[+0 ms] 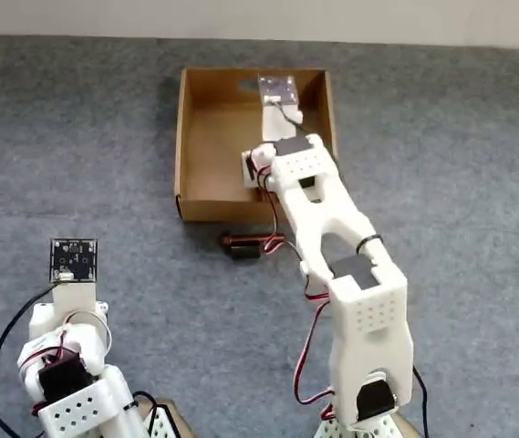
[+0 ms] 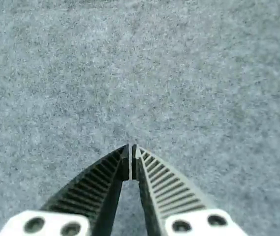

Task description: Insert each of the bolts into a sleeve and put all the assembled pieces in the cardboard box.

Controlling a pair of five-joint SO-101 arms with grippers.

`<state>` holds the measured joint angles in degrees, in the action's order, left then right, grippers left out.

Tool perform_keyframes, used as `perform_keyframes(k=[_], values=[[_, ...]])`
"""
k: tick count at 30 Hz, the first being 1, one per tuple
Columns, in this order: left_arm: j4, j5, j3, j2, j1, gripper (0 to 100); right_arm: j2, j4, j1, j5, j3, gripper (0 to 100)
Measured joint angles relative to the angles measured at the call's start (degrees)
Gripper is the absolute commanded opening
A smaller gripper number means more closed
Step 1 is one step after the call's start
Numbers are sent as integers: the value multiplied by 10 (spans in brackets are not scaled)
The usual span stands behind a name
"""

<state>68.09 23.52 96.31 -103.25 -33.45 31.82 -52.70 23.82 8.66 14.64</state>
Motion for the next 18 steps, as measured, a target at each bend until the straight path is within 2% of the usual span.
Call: perform_keyframes(k=[10, 18], values=[[0, 0, 0, 0, 0, 45, 1, -12, 0, 3, 2, 7], [0, 0, 0, 0, 0, 45, 60, -12, 0, 6, 24, 8]])
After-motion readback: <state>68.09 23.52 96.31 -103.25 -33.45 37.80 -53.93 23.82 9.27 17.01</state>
